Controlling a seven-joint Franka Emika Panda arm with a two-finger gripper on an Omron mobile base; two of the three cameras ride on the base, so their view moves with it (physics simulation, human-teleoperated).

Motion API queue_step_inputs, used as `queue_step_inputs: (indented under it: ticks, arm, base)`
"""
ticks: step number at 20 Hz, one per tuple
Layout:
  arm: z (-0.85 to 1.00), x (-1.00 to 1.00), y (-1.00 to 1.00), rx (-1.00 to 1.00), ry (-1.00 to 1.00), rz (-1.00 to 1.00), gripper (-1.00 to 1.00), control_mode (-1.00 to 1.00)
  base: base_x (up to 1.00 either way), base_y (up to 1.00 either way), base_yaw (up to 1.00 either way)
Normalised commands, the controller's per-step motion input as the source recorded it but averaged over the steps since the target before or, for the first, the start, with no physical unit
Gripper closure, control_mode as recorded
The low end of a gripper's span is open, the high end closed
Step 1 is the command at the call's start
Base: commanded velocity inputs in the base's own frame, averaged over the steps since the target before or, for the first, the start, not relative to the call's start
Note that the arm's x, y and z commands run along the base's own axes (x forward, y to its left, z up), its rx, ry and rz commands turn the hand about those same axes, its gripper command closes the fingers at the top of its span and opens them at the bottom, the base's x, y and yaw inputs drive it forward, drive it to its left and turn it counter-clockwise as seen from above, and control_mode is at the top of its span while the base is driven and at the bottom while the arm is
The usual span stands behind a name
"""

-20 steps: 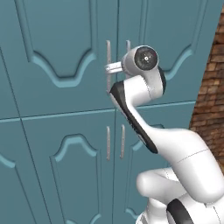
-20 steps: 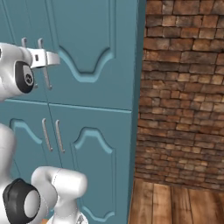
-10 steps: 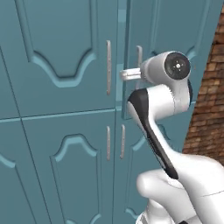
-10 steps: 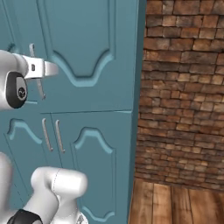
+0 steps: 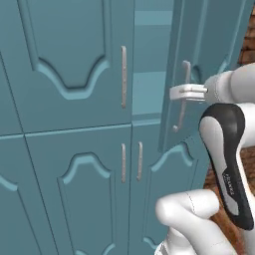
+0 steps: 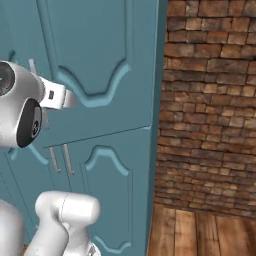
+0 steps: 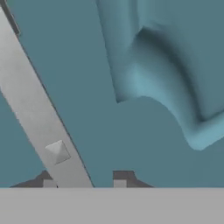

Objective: Open the cabinet and setup a tea strainer by placing it in the bowl upright.

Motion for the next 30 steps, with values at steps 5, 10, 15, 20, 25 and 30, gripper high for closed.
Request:
queue_step_inputs:
  ticks: [5,10,15,20,25,30]
  arm:
    - [0.25,-1.0,-1.0,0.31,0.21,0.14,1.0,-1.0]
    - [0.11,-1.0,-1.0,0.32,0.16,0.14,1.0,-1.0]
    - [0.06,-1.0,-0.7,0.13,0.05,0.05,1.0,-1.0]
    - [0.3,-0.84,0.22,-0.16,0.0,-0.01,1.0,-1.0]
    - [0.4,-0.32,0.79,-0.47,0.03,-0.01,-1.0,-1.0]
    - [0.08,0.03,0.78,-0.4,0.28,-0.09,-1.0,-1.0]
  base:
    - [0.0,0.0,0.0]
    - [0.0,0.0,0.0]
    - [0.0,0.0,0.0]
    - [0.0,0.0,0.0]
    - [0.0,0.0,0.0]
    - [0.0,0.0,0.0]
